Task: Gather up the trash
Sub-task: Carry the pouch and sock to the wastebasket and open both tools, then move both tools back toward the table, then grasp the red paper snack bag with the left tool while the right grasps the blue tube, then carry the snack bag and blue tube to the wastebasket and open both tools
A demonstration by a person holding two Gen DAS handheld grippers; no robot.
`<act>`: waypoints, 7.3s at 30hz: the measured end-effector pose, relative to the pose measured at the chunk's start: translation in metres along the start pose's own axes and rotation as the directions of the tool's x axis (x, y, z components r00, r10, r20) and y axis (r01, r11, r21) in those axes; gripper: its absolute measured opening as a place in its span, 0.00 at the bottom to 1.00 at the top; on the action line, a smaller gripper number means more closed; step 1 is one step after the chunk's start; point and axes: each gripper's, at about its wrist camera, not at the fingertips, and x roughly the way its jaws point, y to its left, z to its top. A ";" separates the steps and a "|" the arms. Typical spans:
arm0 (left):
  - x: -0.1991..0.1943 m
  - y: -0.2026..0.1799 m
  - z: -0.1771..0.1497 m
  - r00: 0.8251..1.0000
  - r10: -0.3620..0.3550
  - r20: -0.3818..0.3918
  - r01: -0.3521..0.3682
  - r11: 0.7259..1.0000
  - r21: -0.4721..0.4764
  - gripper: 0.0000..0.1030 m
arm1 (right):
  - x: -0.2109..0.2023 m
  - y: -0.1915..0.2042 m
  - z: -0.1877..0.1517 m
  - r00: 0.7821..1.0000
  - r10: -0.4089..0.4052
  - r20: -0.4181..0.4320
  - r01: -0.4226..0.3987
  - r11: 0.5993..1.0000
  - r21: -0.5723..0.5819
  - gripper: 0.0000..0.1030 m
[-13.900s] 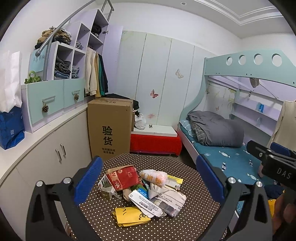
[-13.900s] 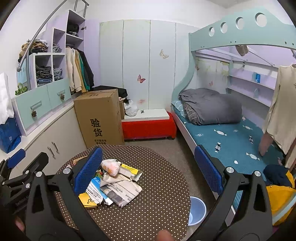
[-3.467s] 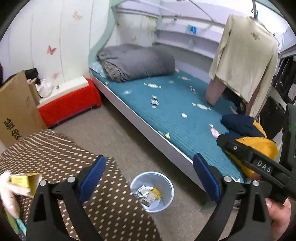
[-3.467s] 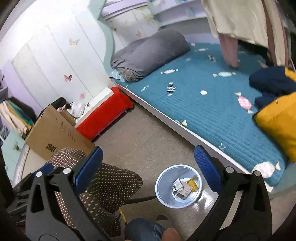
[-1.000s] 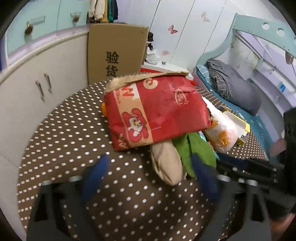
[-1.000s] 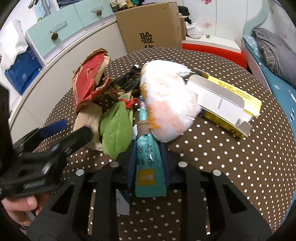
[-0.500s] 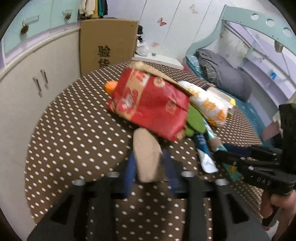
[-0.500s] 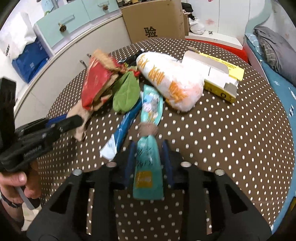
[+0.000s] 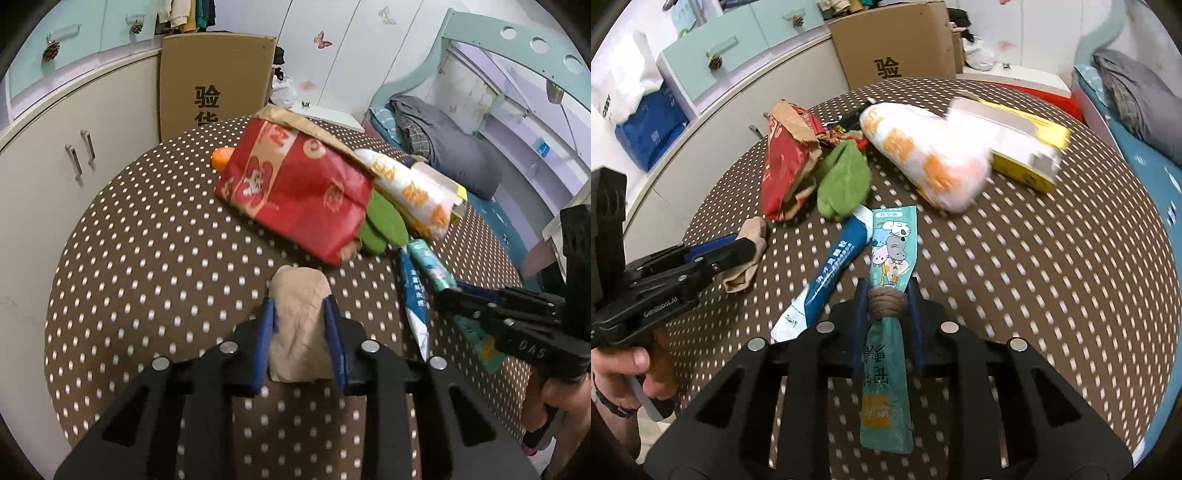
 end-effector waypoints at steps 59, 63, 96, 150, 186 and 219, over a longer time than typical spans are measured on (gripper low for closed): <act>0.140 -0.439 0.039 0.909 -0.301 -0.287 0.407 0.785 0.467 0.24 | -0.068 -0.423 -0.138 0.971 -0.206 0.126 0.016 0.574 0.819 0.51; 0.163 -0.454 0.030 0.899 -0.274 -0.342 0.418 0.770 0.483 0.24 | -0.086 -0.427 -0.154 0.956 -0.253 0.150 0.003 0.518 0.855 0.61; 0.015 -0.384 0.052 0.936 -0.352 0.009 0.302 0.817 0.491 0.91 | -0.213 -0.286 -0.121 0.837 -0.453 0.307 0.084 0.661 0.745 0.94; -0.054 0.007 0.024 0.957 0.215 0.194 -0.197 0.975 -0.107 0.91 | 0.004 0.028 0.014 0.994 -0.081 0.072 0.075 0.994 0.084 0.94; 0.004 -0.019 0.050 0.977 0.165 0.136 -0.170 0.985 0.027 0.37 | -0.007 -0.016 -0.013 0.994 -0.046 0.101 0.036 0.995 0.098 0.15; -0.086 -0.104 0.080 0.942 -0.008 0.334 -0.048 0.986 0.157 0.28 | -0.130 -0.111 -0.011 0.935 -0.146 0.323 0.061 0.964 0.259 0.15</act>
